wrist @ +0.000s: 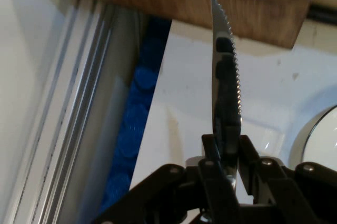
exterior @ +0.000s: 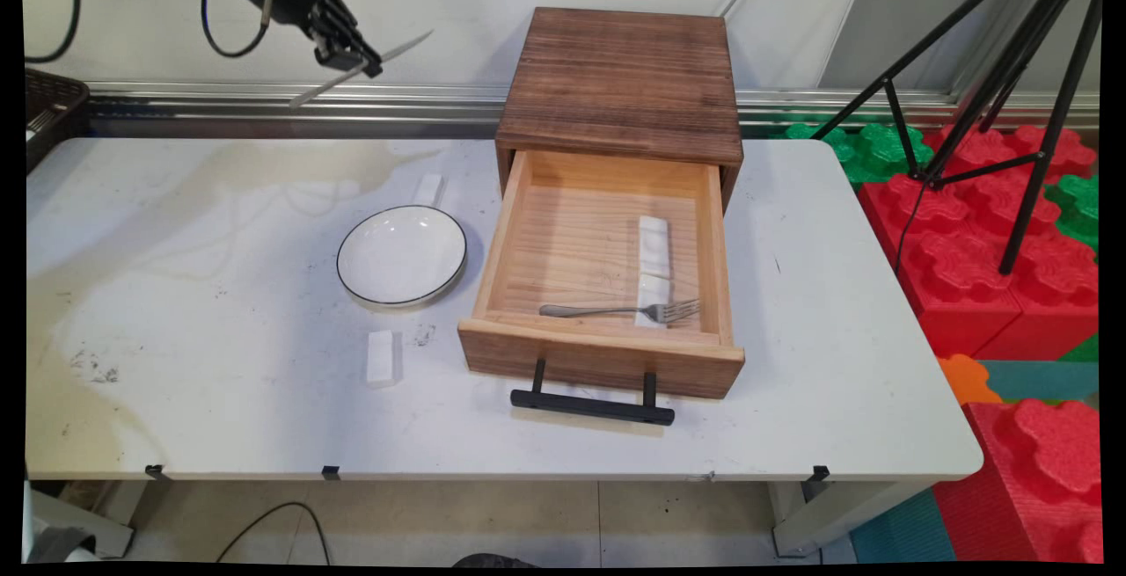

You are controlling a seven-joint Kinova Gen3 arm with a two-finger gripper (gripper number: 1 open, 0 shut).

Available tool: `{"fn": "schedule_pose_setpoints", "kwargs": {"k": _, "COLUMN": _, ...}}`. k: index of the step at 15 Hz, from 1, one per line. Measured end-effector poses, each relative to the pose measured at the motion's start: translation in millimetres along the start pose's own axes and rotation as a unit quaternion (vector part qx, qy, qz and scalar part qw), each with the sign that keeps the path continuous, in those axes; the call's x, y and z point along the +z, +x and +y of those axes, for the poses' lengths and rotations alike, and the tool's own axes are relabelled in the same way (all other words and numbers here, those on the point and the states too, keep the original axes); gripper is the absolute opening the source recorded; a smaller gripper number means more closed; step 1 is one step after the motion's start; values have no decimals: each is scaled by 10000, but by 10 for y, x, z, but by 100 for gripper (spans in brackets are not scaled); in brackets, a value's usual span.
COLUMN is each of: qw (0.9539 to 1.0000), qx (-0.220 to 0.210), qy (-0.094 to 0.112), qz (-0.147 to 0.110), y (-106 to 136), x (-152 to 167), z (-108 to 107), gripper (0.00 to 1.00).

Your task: Place the picked object into the drawer

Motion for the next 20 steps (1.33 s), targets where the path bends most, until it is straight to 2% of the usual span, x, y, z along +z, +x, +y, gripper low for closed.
{"fn": "schedule_pose_setpoints", "kwargs": {"k": 6, "qw": 9998, "qx": 56, "qy": -49, "qz": 200, "y": 361, "x": -269, "z": 291, "gripper": 0}}
{"fn": "schedule_pose_setpoints", "kwargs": {"k": 11, "qw": 9983, "qx": 297, "qy": -285, "qz": 423, "y": 778, "x": -406, "z": 710, "gripper": 0}}
{"fn": "schedule_pose_setpoints", "kwargs": {"k": 15, "qw": 9964, "qx": 452, "qy": -460, "qz": 555, "y": 1051, "x": -394, "z": 988, "gripper": 0}}
{"fn": "schedule_pose_setpoints", "kwargs": {"k": 20, "qw": 9940, "qx": 585, "qy": -608, "qz": 690, "y": 1329, "x": -301, "z": 1230, "gripper": 0}}
